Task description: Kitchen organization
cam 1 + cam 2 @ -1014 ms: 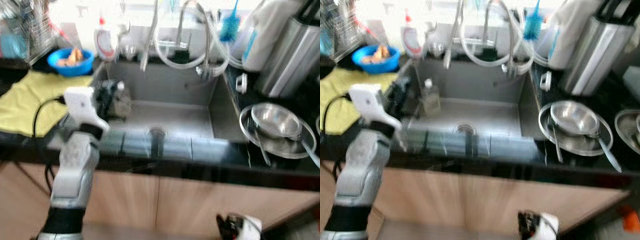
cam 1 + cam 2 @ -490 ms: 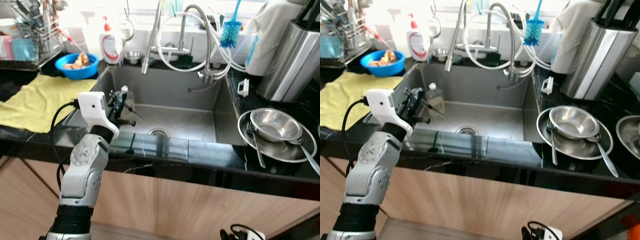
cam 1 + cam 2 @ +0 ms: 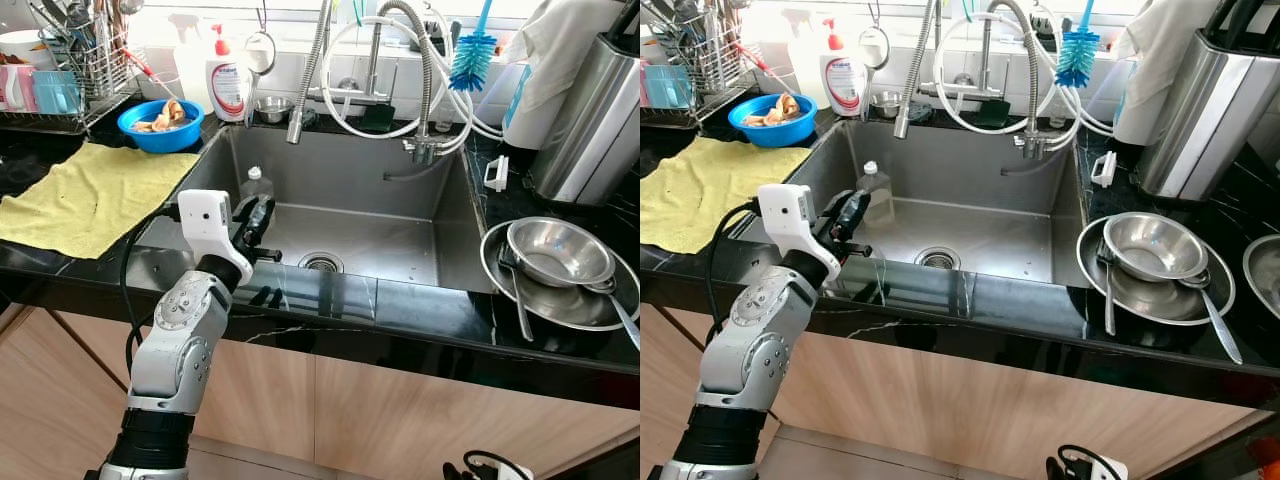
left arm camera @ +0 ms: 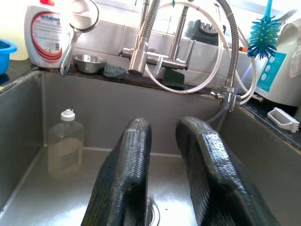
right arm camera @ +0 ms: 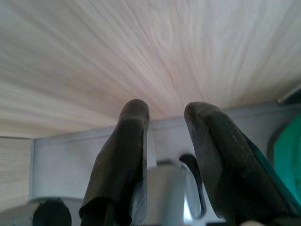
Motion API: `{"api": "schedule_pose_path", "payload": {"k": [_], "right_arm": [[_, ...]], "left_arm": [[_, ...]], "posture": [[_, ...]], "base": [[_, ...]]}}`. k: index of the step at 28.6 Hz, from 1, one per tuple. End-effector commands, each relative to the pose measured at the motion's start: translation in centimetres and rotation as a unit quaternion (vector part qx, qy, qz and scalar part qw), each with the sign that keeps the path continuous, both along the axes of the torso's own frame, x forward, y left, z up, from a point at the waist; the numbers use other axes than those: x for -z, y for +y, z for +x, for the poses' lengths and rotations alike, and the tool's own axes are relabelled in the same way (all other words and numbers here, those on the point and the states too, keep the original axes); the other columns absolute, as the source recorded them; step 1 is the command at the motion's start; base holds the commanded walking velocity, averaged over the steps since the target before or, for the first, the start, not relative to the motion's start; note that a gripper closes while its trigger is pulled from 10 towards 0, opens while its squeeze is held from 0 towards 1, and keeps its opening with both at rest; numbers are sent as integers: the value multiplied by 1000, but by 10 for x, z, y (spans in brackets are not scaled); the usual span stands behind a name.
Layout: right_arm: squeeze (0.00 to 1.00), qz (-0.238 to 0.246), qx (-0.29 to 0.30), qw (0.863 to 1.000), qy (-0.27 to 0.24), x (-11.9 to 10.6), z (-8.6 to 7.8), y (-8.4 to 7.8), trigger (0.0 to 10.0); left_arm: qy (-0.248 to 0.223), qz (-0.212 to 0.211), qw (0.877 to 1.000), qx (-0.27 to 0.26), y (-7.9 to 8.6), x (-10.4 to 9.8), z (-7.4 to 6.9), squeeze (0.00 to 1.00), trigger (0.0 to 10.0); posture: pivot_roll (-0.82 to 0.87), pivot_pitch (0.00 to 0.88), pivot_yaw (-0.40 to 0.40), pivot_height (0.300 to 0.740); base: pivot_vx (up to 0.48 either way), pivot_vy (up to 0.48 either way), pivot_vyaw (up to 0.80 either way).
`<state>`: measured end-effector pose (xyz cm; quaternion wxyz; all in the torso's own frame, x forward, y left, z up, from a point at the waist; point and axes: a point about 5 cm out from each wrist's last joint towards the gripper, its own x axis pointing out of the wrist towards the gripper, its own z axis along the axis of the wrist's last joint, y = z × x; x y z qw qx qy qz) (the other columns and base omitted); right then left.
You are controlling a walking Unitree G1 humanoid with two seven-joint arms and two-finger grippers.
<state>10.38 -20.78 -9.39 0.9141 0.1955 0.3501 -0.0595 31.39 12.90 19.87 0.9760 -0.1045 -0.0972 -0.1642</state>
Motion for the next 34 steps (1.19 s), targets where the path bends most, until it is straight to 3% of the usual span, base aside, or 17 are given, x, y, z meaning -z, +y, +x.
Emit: {"api": "schedule_pose_path", "payload": {"k": [1, 2, 3, 4, 8, 14, 24, 34], "right_arm": [[0, 0, 5, 1000, 3, 1, -9, -2, 10000], [0, 1, 6, 1000, 5, 2, -13, -2, 10000], [0, 0, 6, 1000, 6, 2, -14, -3, 10000], [0, -1, 8, 1000, 4, 2, -17, -5, 10000], [0, -5, 8, 1000, 5, 2, -22, -7, 10000], [0, -21, 1, 1000, 3, 1, -25, -11, 10000], [0, -31, 4, 999, -35, -6, -12, -13, 10000], [0, -35, 2, 998, -54, -9, 1, -11, 10000]], "left_arm": [[4, 0, 1000, 6, 0, 1, -2, 1000, 10000], [4, -2, 1000, 7, 0, 2, -2, 1000, 10000], [6, 1, 1000, 3, 1, 3, -2, 729, 10000], [-1, 19, 1000, -7, 3, 4, -1, 0, 10000], [-16, 29, 999, -18, 8, 2, -1, 0, 10000], [-54, 104, 991, -58, 21, 4, -1, 0, 10000], [-53, 98, 991, -79, 24, 10, -2, 0, 10000], [-63, 93, 990, -88, 26, 9, 0, 0, 10000]], "posture": [[-57, 0, -5, 740], [-57, 0, -5, 740], [-57, 0, -5, 740], [-57, 0, -5, 740], [-58, 0, -6, 740], [-52, 0, -6, 740], [-52, 0, -5, 740], [-52, 0, -5, 740]], "base": [[0, 0, 0], [0, 0, 0], [0, 0, 0], [0, 0, 0], [0, 0, 0], [0, 0, 0], [0, 0, 0], [0, 0, -738]]}}
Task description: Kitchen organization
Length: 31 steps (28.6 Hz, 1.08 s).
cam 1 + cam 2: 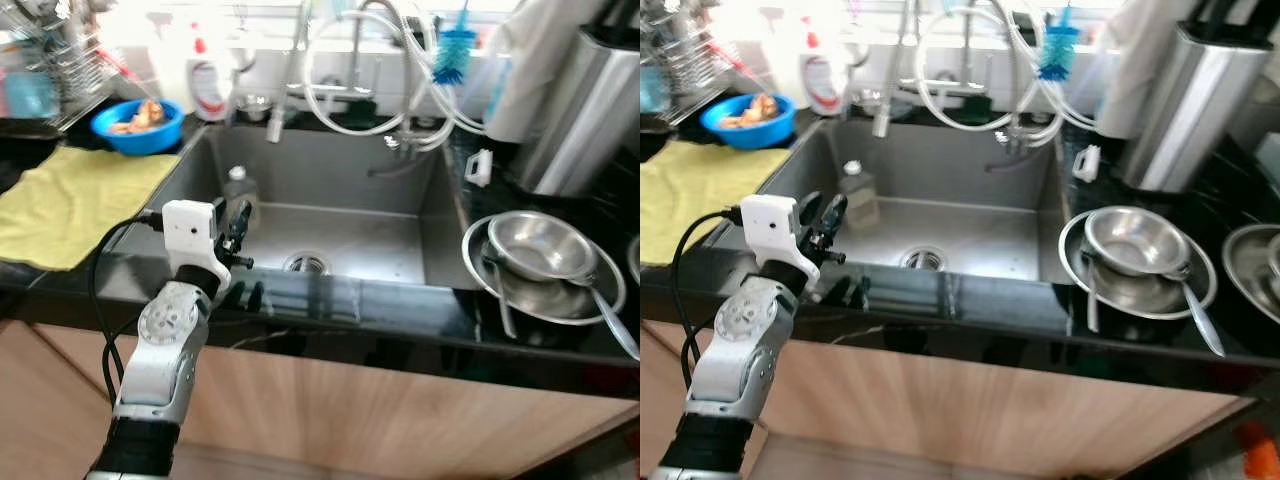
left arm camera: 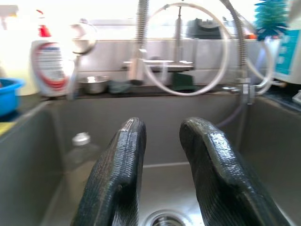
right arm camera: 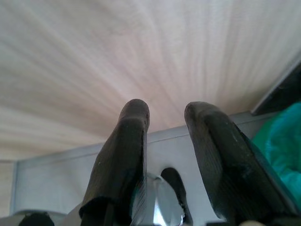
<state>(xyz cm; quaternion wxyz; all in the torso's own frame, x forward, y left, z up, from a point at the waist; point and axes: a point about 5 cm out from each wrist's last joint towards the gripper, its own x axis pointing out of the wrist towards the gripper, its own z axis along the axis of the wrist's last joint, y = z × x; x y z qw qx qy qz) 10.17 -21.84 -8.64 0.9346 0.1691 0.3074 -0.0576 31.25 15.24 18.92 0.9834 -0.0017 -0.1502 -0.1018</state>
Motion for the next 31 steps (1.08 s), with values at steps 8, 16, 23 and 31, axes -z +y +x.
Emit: {"api": "schedule_pose_path", "payload": {"k": [8, 16, 23, 31], "right_arm": [[0, -6, -4, 1000, -24, -4, 12, 8, 10000], [0, -2, -8, 1000, -10, 0, 4, 10, 10000], [0, -1, 2, 1000, 21, 2, -7, -6, 10000], [0, 1, 1, 1000, 28, 4, -10, -3, 10000]], "left_arm": [[-10, 6, 1000, -13, 4, -4, 3, 0, 10000], [-13, 5, 1000, -11, 4, -6, 3, 0, 10000], [-16, 1, 1000, -8, 3, -7, 3, 0, 10000], [-23, 3, 1000, -2, 1, -9, 1, 0, 10000]], "posture": [[-48, 0, -4, 740], [-48, 0, -3, 740], [-47, 0, -2, 740], [-47, 0, -2, 740]], "base": [[0, 0, -720], [0, 0, -714], [0, 0, -706], [0, 0, -705]]}}
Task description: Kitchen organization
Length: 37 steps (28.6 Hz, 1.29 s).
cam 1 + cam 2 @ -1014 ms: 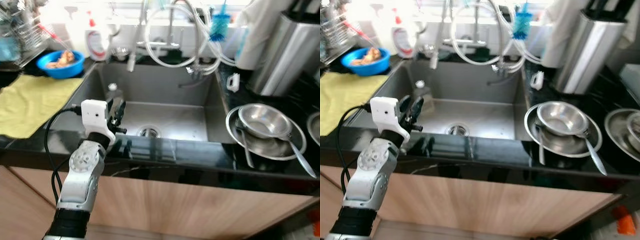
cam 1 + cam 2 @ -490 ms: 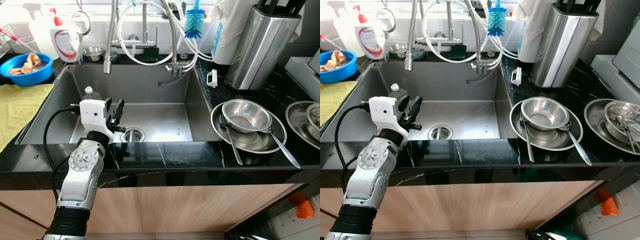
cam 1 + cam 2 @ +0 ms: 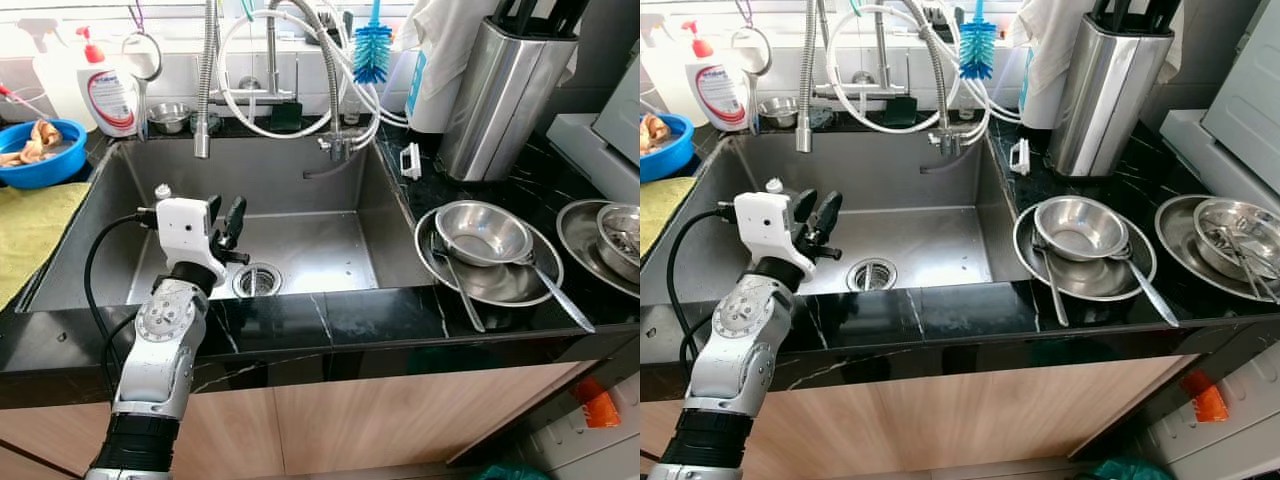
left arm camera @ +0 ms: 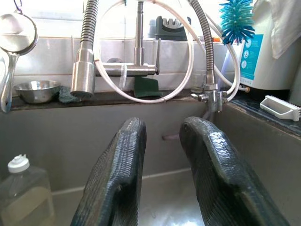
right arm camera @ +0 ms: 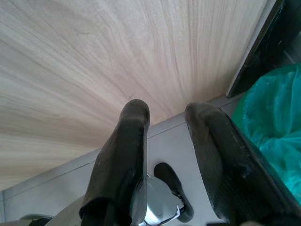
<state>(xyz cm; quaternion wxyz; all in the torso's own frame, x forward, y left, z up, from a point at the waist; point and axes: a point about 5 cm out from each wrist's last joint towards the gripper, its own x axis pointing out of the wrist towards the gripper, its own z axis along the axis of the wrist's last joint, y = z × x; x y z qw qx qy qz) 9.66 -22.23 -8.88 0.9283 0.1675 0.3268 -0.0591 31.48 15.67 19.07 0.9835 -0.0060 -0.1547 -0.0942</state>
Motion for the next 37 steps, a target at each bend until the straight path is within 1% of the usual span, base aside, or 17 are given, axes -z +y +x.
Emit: {"api": "schedule_pose_path", "payload": {"k": [1, 4, 7, 8, 11, 12, 16, 21, 28, 34, 37], "right_arm": [[0, 2, 1, 1000, 9, 3, -6, 6, 10000], [0, 3, -1, 1000, 10, 4, -7, 11, 10000], [0, 4, -2, 1000, 11, 4, -8, 13, 10000], [0, 5, -2, 1000, 13, 5, -9, 15, 10000], [0, 7, -3, 1000, 19, 6, -12, 17, 10000], [0, 7, -3, 1000, 22, 7, -13, 18, 10000], [0, 7, 0, 999, 35, 8, -16, 16, 10000], [0, 6, 4, 999, 40, 8, -16, 12, 10000], [0, 4, 13, 999, 39, 6, -12, 1, 10000], [0, 4, 17, 999, 44, 7, -10, 2, 10000], [0, -9, 10, 999, 37, 6, -10, 3, 10000]], "left_arm": [[-20, 8, 1000, 5, -4, -8, -1, 0, 10000], [-21, 6, 1000, 6, -4, -9, -1, 0, 10000], [-21, 1, 1000, 9, -4, -10, -1, 0, 10000], [-20, -6, 1000, 11, -4, -10, -1, 0, 10000], [-25, -7, 1000, 13, -5, -11, -2, 0, 10000], [-27, -7, 1000, 13, -5, -11, -2, 0, 10000], [-33, -6, 999, 13, -6, -12, -2, 0, 10000], [-37, -7, 999, 15, -7, -13, -2, 0, 10000], [-41, -5, 999, 18, -8, -15, -3, 0, 10000], [-41, -6, 999, 22, -9, -15, -4, 0, 10000], [-34, -11, 999, 25, -9, -13, -4, 0, 10000]], "posture": [[-47, 0, -3, 740], [-46, 0, -3, 740], [-47, 0, -3, 740], [-46, 0, -4, 740], [-46, 0, -4, 740], [-46, 0, -4, 740], [-45, 0, -5, 740], [-45, 0, -5, 740], [-43, 0, -5, 740], [-45, 0, -1, 740], [-46, 0, 0, 740]], "base": [[0, 0, -700], [0, 0, -702], [0, 0, -704], [0, 480, -694], [0, 480, -694], [0, 0, -694], [0, 0, -691], [0, 0, -643], [0, 0, 0], [0, 0, 0], [0, 0, 0]]}}
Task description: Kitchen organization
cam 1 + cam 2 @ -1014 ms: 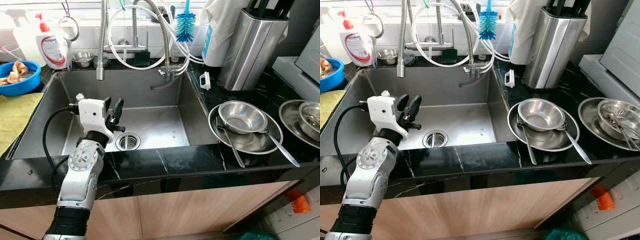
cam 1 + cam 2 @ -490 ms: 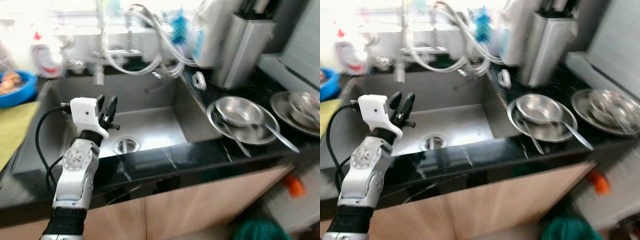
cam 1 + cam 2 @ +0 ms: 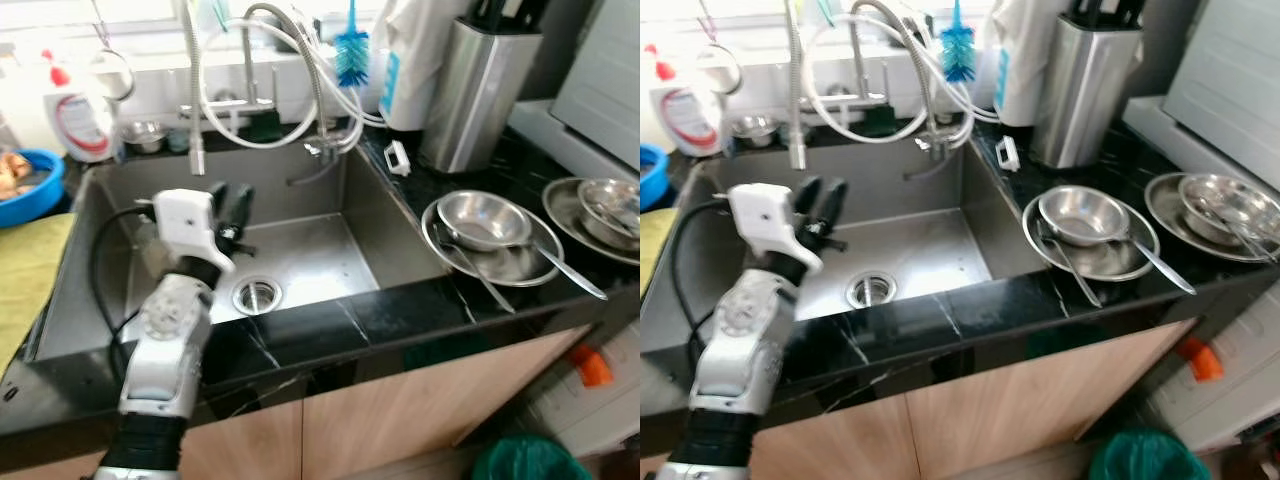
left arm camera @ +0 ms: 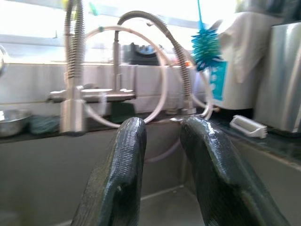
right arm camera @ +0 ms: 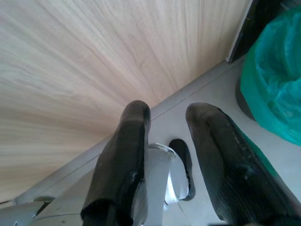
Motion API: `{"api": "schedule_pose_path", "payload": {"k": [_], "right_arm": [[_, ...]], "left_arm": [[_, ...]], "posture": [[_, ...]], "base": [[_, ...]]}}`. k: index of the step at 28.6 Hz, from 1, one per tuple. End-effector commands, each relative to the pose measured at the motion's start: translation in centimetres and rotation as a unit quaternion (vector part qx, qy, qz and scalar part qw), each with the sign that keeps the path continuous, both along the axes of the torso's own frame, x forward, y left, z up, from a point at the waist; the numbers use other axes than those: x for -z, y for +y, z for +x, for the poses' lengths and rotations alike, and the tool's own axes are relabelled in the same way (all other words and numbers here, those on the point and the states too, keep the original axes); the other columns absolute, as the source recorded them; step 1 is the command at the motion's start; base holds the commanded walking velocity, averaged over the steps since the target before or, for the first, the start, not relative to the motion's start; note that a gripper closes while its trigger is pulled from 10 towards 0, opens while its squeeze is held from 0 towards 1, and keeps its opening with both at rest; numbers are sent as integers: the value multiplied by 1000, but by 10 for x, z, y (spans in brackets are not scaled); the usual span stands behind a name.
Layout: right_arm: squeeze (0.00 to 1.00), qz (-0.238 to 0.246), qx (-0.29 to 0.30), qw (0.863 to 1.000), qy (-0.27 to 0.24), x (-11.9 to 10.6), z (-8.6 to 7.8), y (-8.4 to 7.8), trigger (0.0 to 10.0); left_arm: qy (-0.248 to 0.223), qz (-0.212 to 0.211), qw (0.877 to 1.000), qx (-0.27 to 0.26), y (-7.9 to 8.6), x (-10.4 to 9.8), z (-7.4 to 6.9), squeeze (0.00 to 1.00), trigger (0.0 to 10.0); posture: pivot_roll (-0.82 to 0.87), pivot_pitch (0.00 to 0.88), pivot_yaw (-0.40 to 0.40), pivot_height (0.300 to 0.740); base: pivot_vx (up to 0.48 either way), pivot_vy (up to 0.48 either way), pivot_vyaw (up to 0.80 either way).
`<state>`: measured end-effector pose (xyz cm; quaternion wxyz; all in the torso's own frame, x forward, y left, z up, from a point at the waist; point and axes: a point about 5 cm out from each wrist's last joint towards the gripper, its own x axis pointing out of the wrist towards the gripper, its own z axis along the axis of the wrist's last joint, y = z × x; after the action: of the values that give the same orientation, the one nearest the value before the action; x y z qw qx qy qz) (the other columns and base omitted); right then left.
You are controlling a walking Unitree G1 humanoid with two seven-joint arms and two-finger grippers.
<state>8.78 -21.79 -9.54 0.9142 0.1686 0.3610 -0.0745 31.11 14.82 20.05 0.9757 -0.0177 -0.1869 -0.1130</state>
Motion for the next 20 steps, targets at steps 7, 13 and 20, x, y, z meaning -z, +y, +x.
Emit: {"api": "schedule_pose_path", "payload": {"k": [7, 13, 20], "right_arm": [[0, -120, -41, 990, -58, -14, 2, -12, 10000], [0, -240, -51, 953, -179, -47, 58, -19, 10000], [0, -329, -79, 873, -352, -123, 92, 0, 10000]], "left_arm": [[26, -22, 999, 13, -4, 9, -8, 0, 10000], [-55, 28, 996, -62, 8, -5, -17, 0, 10000], [-94, 99, 987, -83, 20, -10, -21, 0, 10000]], "posture": [[-45, 0, 3, 740], [-52, 0, 0, 740], [-52, 0, 0, 740]], "base": [[0, 0, 0], [0, 0, 0], [0, 0, 0]]}}
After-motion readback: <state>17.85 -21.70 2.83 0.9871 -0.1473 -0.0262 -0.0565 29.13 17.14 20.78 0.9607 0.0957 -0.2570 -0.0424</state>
